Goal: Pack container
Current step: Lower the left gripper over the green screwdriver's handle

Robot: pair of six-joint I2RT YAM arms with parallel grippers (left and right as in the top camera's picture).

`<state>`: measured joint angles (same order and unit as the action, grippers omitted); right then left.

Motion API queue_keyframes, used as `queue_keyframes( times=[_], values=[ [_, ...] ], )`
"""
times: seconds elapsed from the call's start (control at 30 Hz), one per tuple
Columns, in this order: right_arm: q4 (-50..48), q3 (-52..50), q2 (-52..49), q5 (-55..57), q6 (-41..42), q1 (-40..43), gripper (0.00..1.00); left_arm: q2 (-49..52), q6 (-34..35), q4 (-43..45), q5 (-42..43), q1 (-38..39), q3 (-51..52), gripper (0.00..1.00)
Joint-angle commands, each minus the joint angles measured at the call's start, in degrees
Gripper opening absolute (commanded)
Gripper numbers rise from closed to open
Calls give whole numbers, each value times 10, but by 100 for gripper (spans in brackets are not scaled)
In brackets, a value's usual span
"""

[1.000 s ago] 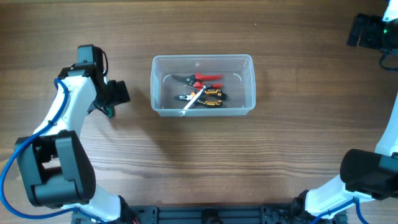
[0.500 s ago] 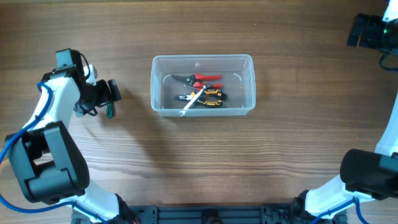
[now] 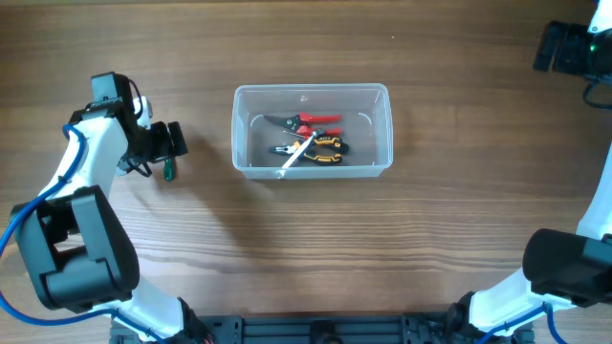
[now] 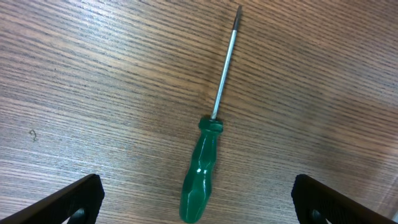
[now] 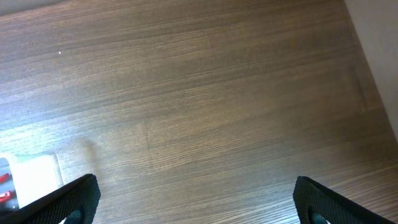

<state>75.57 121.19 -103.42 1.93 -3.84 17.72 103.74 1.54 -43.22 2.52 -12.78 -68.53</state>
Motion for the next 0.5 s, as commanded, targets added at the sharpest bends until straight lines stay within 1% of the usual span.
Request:
queue_keyframes(
  times=[0.0, 0.3, 0.47],
  values=[
    [-2, -1, 5, -5, 10, -2, 100, 13, -11, 2, -9, 7, -26, 100],
    [-2, -1, 5, -5, 10, -2, 100, 14, -12, -22, -21, 17, -34, 100],
    [-2, -1, 5, -5, 10, -2, 100, 17, -14, -23, -53, 34, -34, 100]
  ],
)
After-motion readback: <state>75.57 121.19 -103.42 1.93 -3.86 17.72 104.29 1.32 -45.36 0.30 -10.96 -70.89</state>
